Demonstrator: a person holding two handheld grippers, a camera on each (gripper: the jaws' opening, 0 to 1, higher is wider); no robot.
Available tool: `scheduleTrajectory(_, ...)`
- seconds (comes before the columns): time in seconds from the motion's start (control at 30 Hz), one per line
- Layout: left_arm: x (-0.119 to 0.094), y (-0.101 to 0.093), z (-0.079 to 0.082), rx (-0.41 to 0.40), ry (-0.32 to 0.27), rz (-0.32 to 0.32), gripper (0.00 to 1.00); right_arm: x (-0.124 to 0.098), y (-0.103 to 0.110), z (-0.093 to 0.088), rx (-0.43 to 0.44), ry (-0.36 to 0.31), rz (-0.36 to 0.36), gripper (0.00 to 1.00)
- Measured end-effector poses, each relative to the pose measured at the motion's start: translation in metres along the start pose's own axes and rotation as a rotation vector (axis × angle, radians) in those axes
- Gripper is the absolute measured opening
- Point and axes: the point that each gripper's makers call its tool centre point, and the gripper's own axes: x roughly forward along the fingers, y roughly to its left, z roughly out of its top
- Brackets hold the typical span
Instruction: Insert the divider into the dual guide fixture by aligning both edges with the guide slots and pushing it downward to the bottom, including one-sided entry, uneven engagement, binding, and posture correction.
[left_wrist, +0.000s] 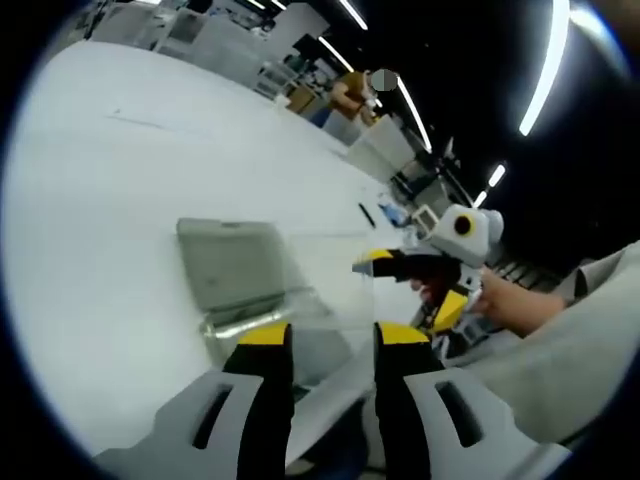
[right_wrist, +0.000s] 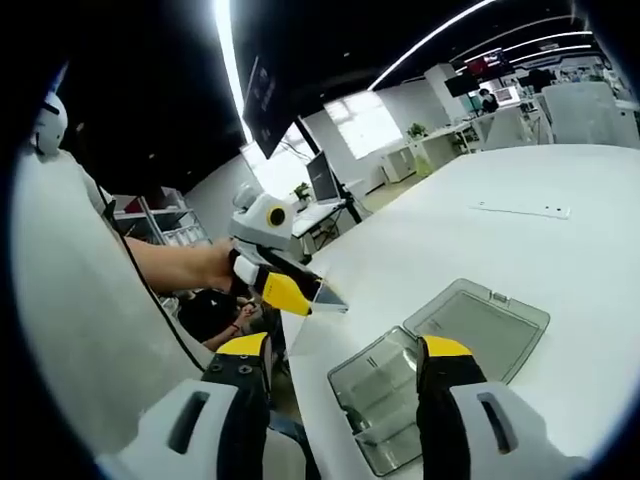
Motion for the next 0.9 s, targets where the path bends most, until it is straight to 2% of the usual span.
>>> scheduleTrajectory(0.27,0.003,-0.004,0.002,0.016,0.003,-0.038,0.27,0.004,0.002,0.008,0.015,-0.013,0.031,0.54)
scheduleTrajectory(0.6,0.01,-0.013,0.002,0.06,0.009,-0.118,0.27,0.009,0.004,0.016,0.04,-0.025,0.075,0.54)
scheduleTrajectory(0.73,0.012,-0.017,0.0,0.081,0.019,-0.146,0.27,0.01,0.007,0.017,0.041,-0.024,0.1,0.5)
scheduleTrajectory(0.9,0.015,-0.023,-0.002,0.102,0.031,-0.179,0.27,0.013,0.013,0.019,0.049,-0.026,0.131,0.49)
